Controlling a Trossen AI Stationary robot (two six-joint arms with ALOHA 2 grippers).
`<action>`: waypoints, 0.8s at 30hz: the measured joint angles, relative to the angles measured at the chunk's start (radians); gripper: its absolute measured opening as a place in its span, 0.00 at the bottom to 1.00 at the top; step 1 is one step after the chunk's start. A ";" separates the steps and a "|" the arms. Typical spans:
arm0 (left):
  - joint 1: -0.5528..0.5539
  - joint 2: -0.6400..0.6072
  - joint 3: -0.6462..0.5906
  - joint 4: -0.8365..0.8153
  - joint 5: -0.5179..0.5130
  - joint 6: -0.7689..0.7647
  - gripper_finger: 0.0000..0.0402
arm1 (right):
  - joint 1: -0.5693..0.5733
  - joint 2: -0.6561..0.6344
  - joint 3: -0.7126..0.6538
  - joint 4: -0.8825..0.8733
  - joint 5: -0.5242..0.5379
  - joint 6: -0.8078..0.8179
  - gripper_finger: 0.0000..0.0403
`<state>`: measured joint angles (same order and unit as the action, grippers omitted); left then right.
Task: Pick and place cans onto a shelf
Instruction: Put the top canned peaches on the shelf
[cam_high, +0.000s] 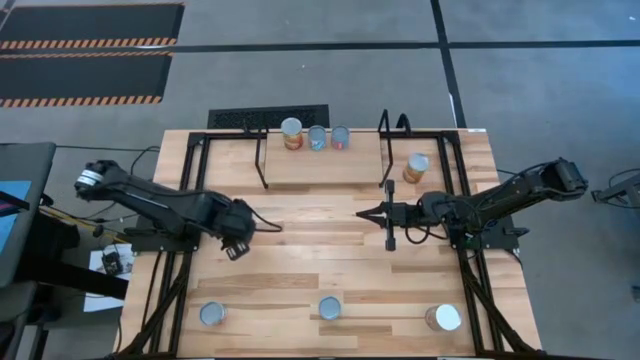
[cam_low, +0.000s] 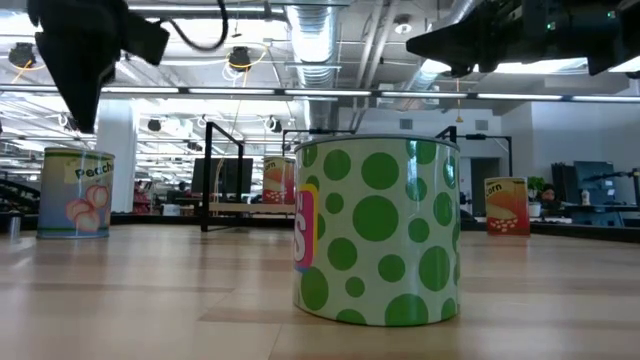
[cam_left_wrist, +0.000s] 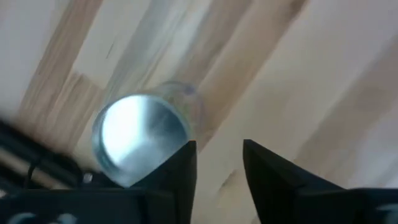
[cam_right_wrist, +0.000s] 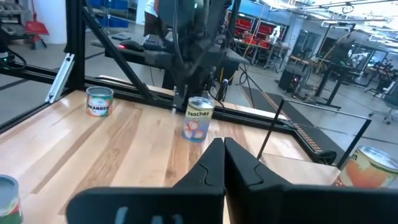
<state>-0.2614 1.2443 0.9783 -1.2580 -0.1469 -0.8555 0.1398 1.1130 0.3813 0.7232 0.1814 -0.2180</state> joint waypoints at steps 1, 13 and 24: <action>0.002 0.017 0.000 -0.008 -0.011 -0.015 0.32 | 0.000 0.000 0.000 0.001 0.000 0.000 0.03; 0.005 0.128 -0.002 -0.045 -0.124 -0.101 0.30 | 0.000 0.000 0.000 0.013 0.000 0.000 0.04; 0.017 0.143 -0.058 -0.040 -0.129 -0.065 0.16 | 0.000 0.000 0.000 0.018 0.000 -0.001 0.04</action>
<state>-0.2440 1.3869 0.9203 -1.2976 -0.2754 -0.9202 0.1398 1.1133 0.3813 0.7416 0.1814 -0.2188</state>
